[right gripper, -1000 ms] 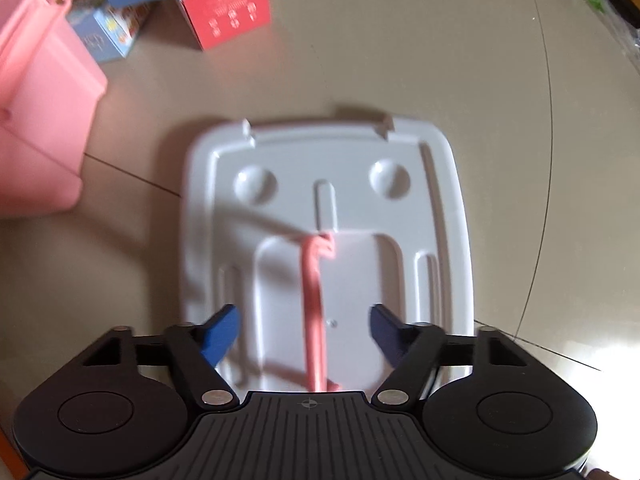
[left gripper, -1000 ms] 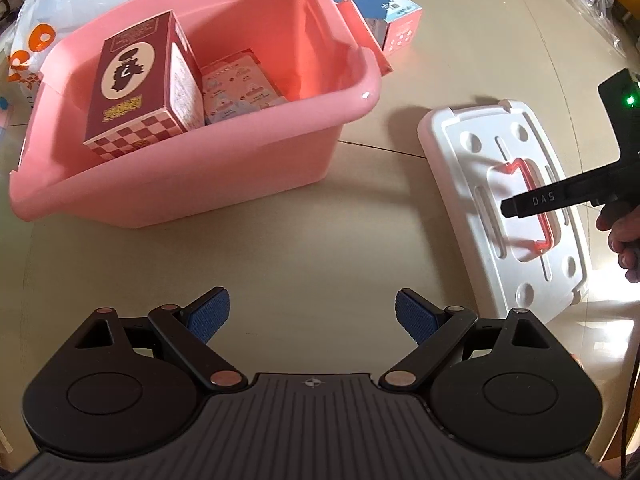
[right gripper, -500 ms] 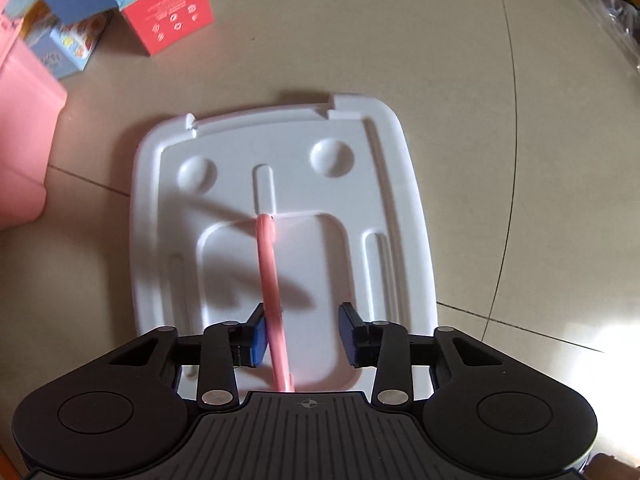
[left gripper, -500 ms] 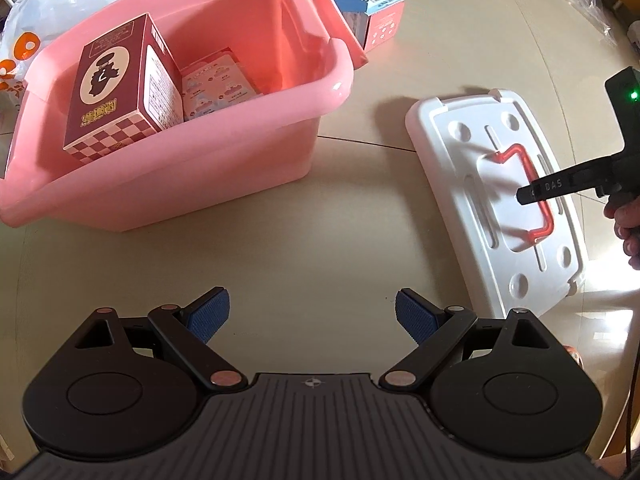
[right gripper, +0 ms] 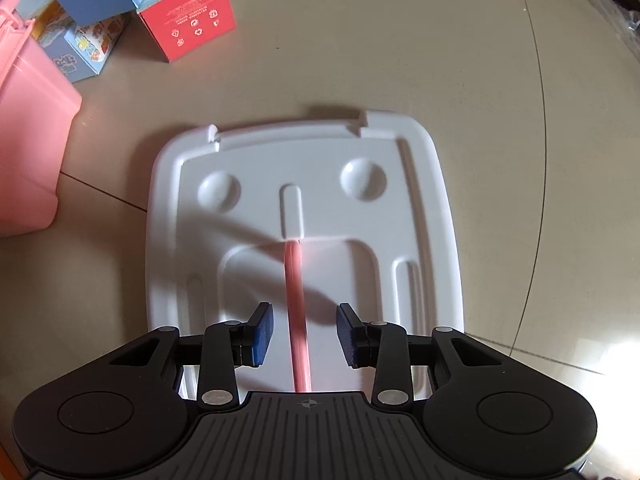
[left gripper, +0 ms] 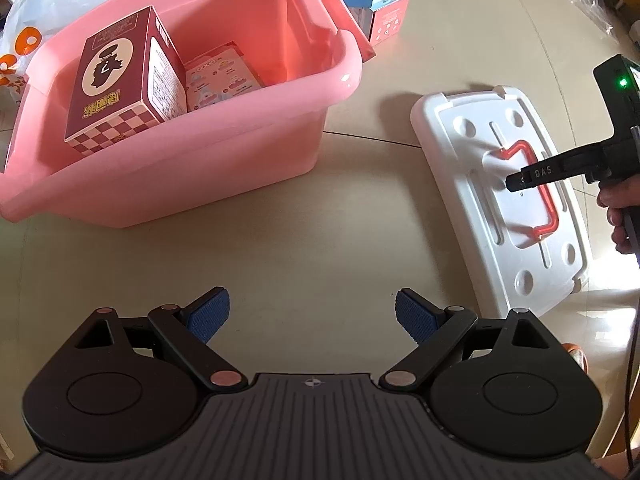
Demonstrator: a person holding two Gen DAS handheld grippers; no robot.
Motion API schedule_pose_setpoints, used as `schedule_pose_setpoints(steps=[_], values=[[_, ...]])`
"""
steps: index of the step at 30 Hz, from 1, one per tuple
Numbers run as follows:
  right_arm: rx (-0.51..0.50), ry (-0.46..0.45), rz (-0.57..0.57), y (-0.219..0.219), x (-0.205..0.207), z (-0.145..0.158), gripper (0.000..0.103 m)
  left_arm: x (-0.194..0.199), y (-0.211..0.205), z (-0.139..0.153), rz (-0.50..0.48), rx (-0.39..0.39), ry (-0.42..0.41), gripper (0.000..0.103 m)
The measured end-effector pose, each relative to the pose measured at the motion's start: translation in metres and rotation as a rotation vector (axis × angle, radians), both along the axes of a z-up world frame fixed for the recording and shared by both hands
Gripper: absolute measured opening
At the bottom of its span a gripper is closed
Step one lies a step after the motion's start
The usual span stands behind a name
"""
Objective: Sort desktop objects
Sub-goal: 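Reach the right gripper to the white lid's pink handle and grasp it, then lift the white lid by its handle and carry it over the pink bin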
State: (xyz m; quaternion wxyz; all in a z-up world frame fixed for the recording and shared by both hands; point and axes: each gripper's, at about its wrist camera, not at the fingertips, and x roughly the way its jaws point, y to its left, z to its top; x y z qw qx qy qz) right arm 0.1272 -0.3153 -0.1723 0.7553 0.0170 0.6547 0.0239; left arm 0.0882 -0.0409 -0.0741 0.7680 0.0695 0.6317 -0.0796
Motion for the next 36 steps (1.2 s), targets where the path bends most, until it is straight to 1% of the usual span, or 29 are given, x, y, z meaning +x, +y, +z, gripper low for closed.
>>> schedule_pose_setpoints(steps=[2, 3, 4, 8, 16, 20, 28, 31, 36], values=[[-0.034, -0.003, 0.026, 0.003, -0.002, 0.001, 0.015, 0.000, -0.001, 0.000, 0.000, -0.004, 0.002, 0.092], [-0.027, -0.003, 0.037, 0.004, -0.003, 0.002, 0.008, 0.000, -0.002, 0.000, -0.001, -0.004, 0.003, 0.092], [-0.014, 0.003, 0.038, 0.005, -0.003, 0.003, 0.006, 0.000, -0.002, -0.001, -0.003, -0.005, 0.004, 0.092], [-0.023, 0.009, 0.079, 0.013, -0.006, 0.005, 0.006, -0.001, -0.005, 0.001, -0.012, -0.009, 0.004, 0.092], [0.001, 0.046, 0.114, 0.012, -0.015, 0.009, 0.005, 0.001, -0.003, 0.009, -0.004, -0.018, -0.013, 0.092], [-0.002, 0.024, 0.147, 0.015, -0.021, 0.030, 0.005, 0.003, -0.003, 0.018, -0.011, -0.025, -0.034, 0.092], [0.007, -0.026, 0.185, 0.013, -0.028, 0.085, 0.005, 0.001, -0.003, 0.038, -0.053, -0.025, -0.055, 0.092], [-0.012, -0.044, 0.215, 0.029, -0.018, 0.094, 0.005, -0.001, 0.002, 0.045, -0.054, -0.033, -0.060, 0.092], [-0.034, -0.072, 0.252, 0.029, -0.031, 0.126, 0.005, -0.005, 0.013, 0.057, -0.040, -0.039, -0.082, 0.092]])
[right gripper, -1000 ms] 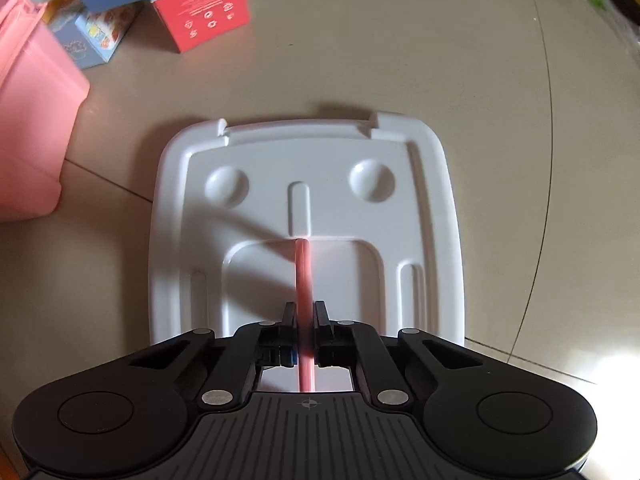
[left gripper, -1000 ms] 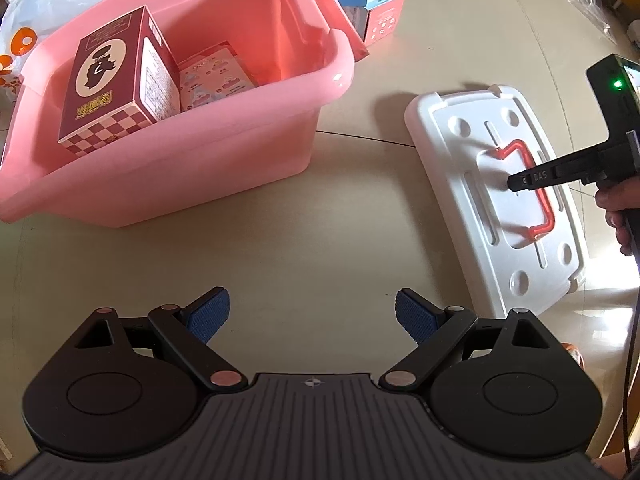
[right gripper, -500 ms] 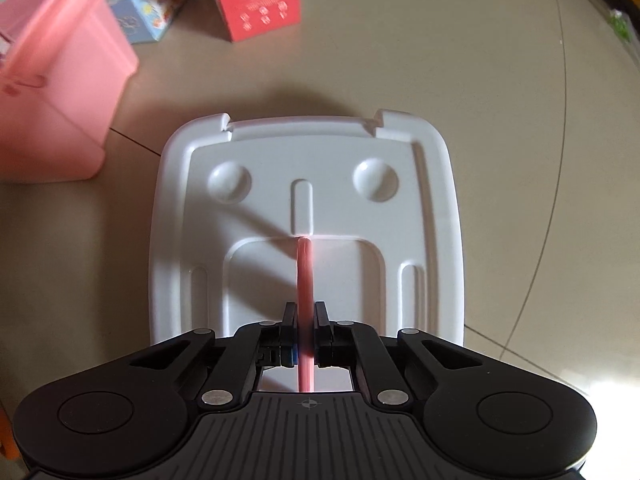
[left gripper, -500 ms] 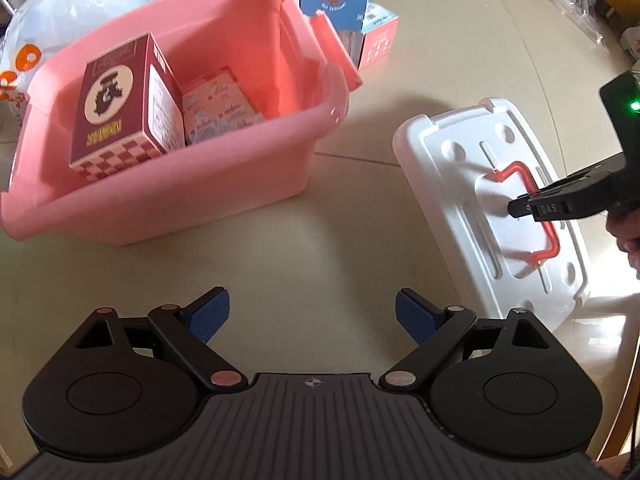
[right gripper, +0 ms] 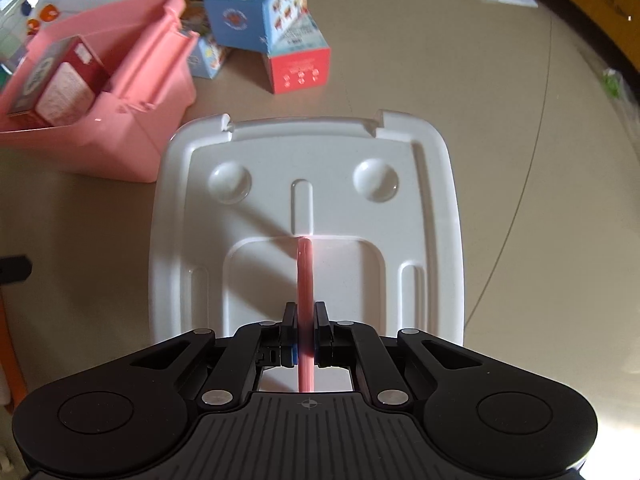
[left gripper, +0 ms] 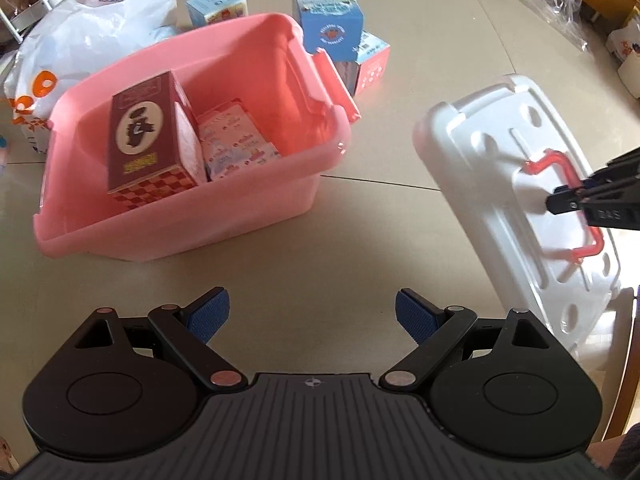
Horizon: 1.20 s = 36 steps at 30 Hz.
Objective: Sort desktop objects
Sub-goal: 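Lift the white lid by its handle and carry it over the pink bin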
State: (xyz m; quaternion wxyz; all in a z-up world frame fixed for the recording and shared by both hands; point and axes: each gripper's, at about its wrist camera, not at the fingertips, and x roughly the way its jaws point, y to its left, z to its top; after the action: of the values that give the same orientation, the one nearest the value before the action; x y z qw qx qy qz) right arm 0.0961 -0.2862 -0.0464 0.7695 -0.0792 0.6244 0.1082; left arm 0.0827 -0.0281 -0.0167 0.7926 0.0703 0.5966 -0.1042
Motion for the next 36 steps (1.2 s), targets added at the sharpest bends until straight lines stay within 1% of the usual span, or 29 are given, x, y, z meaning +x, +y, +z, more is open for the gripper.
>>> schedule_pose_setpoints(steps=[4, 7, 10, 17, 20, 24, 30, 36], values=[[-0.006, -0.025, 0.013, 0.002, -0.007, 0.020, 0.005, -0.004, 0.012, 0.006, 0.017, 0.000, 0.000, 0.092], [-0.016, -0.041, 0.026, 0.008, -0.011, 0.030, 0.005, -0.005, 0.019, 0.008, 0.018, 0.008, 0.000, 0.092], [-0.041, -0.061, 0.060, 0.016, -0.016, 0.042, 0.005, -0.008, 0.025, 0.011, 0.021, 0.010, 0.000, 0.092], [-0.039, -0.091, 0.136, 0.049, -0.015, 0.061, 0.005, -0.014, 0.038, 0.023, 0.021, -0.009, -0.011, 0.092], [-0.057, -0.101, 0.172, 0.063, -0.014, 0.072, 0.005, -0.016, 0.045, 0.025, 0.032, -0.013, -0.009, 0.092], [-0.083, -0.121, 0.230, 0.087, -0.005, 0.080, 0.005, -0.018, 0.054, 0.027, 0.042, -0.022, -0.005, 0.092], [-0.058, -0.126, 0.289, 0.121, 0.014, 0.089, 0.005, -0.019, 0.069, 0.027, 0.060, -0.035, 0.003, 0.092], [-0.044, -0.119, 0.372, 0.160, 0.032, 0.089, 0.005, -0.015, 0.085, 0.028, 0.086, -0.056, 0.006, 0.092]])
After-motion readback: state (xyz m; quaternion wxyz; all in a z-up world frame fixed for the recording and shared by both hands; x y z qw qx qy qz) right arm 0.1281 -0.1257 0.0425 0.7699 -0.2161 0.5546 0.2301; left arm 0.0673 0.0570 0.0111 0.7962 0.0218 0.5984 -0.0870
